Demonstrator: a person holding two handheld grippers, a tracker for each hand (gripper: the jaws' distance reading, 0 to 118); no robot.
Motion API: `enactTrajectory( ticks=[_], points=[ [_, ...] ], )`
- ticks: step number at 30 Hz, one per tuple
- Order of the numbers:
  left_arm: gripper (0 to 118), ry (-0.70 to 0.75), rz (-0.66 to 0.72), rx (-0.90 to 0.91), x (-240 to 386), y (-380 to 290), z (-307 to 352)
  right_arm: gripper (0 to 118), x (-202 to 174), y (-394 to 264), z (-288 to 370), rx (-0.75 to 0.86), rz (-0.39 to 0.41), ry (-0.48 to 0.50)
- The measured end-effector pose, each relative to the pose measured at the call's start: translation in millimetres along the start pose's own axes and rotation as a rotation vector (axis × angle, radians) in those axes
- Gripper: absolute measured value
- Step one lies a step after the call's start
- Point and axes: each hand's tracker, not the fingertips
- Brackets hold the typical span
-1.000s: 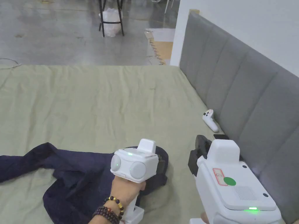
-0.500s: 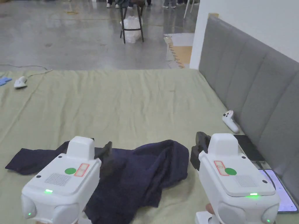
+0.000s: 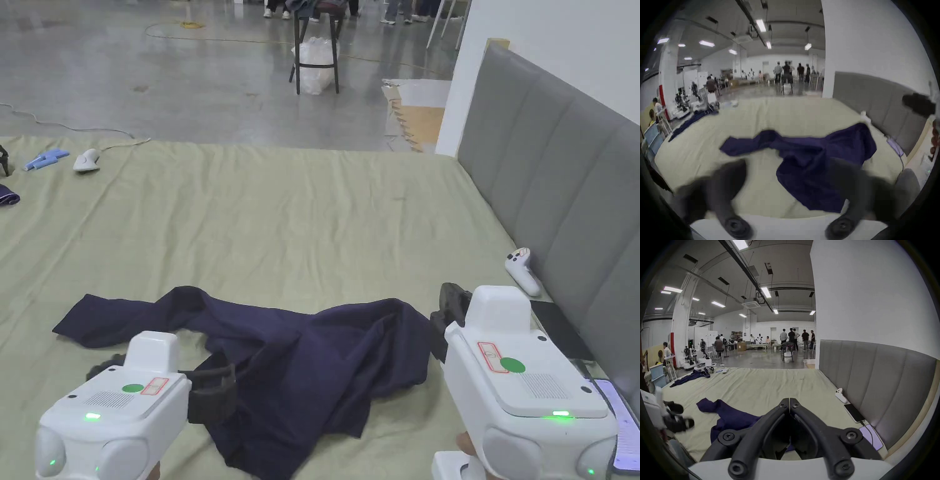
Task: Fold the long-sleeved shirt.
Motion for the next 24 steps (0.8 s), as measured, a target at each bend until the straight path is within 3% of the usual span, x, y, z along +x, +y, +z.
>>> enactTrajectory(
  ticks=[2,6,8,9,10,12,14,16,20,22,24],
  points=[
    [98,-0.034,-0.002,-0.04,-4.3,-11.9,-31.6,0,0.6,-0.5,-1.6,-0.011,-0.005,-0.002],
    [95,-0.033,0.009,-0.213,-0.7,-31.0,-94.5,0,3.5,-6.9,-12.7,-0.047,0.0,-0.003],
    [74,-0.061,0.014,-0.268,6.9,-41.2,-118.2,0,6.0,-10.1,-26.4,-0.077,0.017,-0.004],
    [55,-0.062,0.016,-0.279,10.9,-45.2,-125.6,2,7.5,-9.6,-36.4,-0.096,0.029,-0.003],
    [33,-0.042,0.0,-0.269,18.0,-51.2,-130.3,11,9.6,-6.7,-51.8,-0.116,0.041,-0.009],
    [11,-0.048,-0.067,-0.231,28.8,-56.5,-125.2,27,15.3,1.7,-84.4,-0.184,0.05,0.009],
    [10,-0.03,-0.076,-0.233,36.8,-58.9,-117.9,66,20.5,12.3,-129.8,-0.24,0.035,0.041],
    [10,-0.047,-0.079,-0.237,36.0,-62.2,-112.5,108,27.7,17.8,-188.6,-0.409,0.077,0.104],
    [10,-0.069,-0.037,-0.216,20.5,-43.0,-83.1,107,14.1,5.9,-272.5,-0.742,0.236,0.266],
    [10,-0.079,-0.01,-0.219,16.6,-35.7,-81.3,105,3.6,-15.2,-303.9,-0.879,0.297,0.273],
    [10,-0.081,0.002,-0.221,16.4,-36.3,-80.8,91,0.3,-41.9,-325.8,-0.963,0.34,0.229]
  ],
)
